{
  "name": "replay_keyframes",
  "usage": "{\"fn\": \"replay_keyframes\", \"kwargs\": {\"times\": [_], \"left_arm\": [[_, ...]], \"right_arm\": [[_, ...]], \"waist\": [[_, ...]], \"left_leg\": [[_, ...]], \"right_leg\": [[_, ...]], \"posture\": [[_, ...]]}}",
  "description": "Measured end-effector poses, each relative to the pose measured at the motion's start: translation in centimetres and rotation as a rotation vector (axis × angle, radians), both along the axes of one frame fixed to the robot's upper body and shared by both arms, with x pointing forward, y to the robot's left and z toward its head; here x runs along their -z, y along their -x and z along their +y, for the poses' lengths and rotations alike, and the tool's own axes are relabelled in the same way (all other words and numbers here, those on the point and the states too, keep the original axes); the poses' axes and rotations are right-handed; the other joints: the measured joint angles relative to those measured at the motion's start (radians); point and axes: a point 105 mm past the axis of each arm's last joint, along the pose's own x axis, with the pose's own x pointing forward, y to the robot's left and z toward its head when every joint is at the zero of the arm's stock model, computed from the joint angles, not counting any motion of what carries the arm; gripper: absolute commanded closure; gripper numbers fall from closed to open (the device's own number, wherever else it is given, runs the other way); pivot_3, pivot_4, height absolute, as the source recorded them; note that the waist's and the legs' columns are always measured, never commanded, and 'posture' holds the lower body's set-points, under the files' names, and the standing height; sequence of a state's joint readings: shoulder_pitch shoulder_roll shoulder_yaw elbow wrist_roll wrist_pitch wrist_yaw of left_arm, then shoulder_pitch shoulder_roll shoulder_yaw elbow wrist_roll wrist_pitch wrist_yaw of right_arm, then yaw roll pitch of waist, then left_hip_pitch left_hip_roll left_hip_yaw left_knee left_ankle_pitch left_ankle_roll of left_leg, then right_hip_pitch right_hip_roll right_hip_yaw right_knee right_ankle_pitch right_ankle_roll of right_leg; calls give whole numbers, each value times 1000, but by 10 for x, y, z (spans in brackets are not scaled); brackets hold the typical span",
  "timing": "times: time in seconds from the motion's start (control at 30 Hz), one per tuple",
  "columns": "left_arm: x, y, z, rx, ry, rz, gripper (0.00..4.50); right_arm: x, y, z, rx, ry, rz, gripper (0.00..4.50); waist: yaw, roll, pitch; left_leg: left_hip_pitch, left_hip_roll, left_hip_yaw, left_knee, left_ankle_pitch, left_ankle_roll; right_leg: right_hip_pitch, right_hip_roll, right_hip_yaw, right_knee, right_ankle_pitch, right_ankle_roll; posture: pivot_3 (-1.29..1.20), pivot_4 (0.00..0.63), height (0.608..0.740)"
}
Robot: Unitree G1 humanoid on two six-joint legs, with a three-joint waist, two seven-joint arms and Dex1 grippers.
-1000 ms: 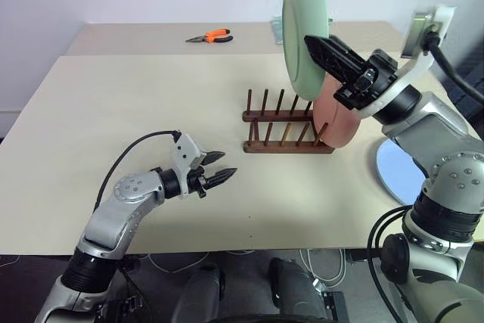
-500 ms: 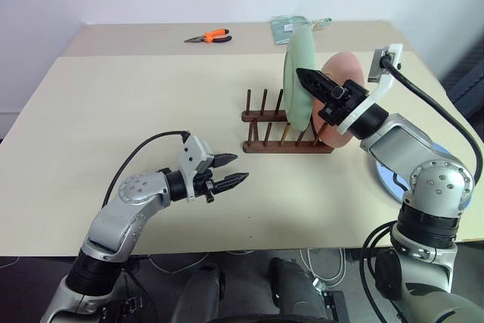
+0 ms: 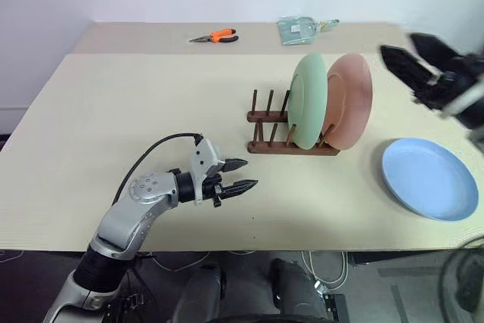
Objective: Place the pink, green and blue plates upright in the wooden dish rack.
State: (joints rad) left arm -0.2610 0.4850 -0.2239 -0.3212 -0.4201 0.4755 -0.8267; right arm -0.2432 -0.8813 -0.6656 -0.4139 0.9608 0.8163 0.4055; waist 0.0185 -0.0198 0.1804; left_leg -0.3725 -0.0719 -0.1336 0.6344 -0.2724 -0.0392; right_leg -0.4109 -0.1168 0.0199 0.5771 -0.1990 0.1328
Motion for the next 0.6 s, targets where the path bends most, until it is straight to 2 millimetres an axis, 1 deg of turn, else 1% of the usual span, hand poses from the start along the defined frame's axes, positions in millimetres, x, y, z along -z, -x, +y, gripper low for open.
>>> {"fn": "replay_keyframes", "kwargs": {"times": [0.03, 0.1, 0.13, 0.2, 0.27, 0.33, 0.43, 0.47, 0.53, 0.57, 0.6], "left_arm": [[0, -1, -1, 6, 1, -1, 1905], [0, -3, -3, 18, 0, -1, 1905], [0, -4, -6, 30, -2, -6, 1905], [0, -6, -10, 51, -1, -11, 1905], [-2, -6, -14, 62, 7, -15, 1905], [-2, -6, -15, 66, 11, -15, 1905], [-1, -6, -15, 63, 7, -16, 1905], [-1, -6, -15, 61, 5, -16, 1905], [-1, -6, -13, 55, -1, -17, 1905], [0, -6, -13, 53, -3, -18, 1905], [0, -5, -11, 48, -6, -19, 1905]], "right_arm": [[22, 4, -9, 38, 44, 86, 36], [59, 12, -18, 73, 111, 221, 36], [83, 19, -20, 96, 180, 303, 36], [132, 30, -17, 98, 285, 457, 36], [161, 33, -12, 112, 339, 519, 36], [178, 32, -11, 134, 389, 538, 36], [193, 23, -24, 207, 478, 548, 768], [196, 20, -29, 226, 502, 545, 1327], [196, 12, -33, 248, 535, 520, 2291], [196, 10, -37, 271, 542, 517, 2717], [196, 7, -42, 290, 545, 517, 3255]], "waist": [[-2, -1, 0], [-6, 2, -1], [-6, 4, -2], [-11, 4, -2], [-15, 4, -3], [-16, 5, -3], [-10, 5, -3], [-7, 5, -3], [-6, 4, -3], [-5, 5, -3], [-5, 5, -3]], "left_leg": [[0, 0, 0, 0, 0, 0], [0, 0, 2, 1, 0, 0], [0, 0, 3, 0, 0, 0], [0, 1, 4, 0, 0, 0], [0, 1, 5, 1, 0, 0], [1, 1, 5, 1, 0, 0], [1, 1, 4, 2, 0, 0], [1, 0, 4, 3, 0, 0], [1, 0, 4, 3, 0, 0], [0, 0, 4, 4, 0, 0], [0, 0, 3, 4, 0, 0]], "right_leg": [[0, 0, 0, 0, 0, 0], [0, 0, 1, 1, 0, 0], [0, 0, 1, 1, -2, 4], [0, 0, 1, 1, -3, 4], [1, -1, 2, 1, -3, 4], [1, -1, 2, 1, -3, 4], [0, -1, 1, 1, -2, 4], [0, -1, 1, 1, -2, 4], [0, -1, 1, 1, -2, 4], [0, -1, 1, 1, -2, 4], [0, -1, 1, 1, -2, 4]], "posture": [[0, 150, 740], [0, 150, 740], [0, 150, 740], [0, 150, 740], [0, 150, 740], [0, 150, 740], [0, 150, 740], [0, 150, 740], [0, 150, 740], [0, 150, 740], [0, 150, 740]]}}
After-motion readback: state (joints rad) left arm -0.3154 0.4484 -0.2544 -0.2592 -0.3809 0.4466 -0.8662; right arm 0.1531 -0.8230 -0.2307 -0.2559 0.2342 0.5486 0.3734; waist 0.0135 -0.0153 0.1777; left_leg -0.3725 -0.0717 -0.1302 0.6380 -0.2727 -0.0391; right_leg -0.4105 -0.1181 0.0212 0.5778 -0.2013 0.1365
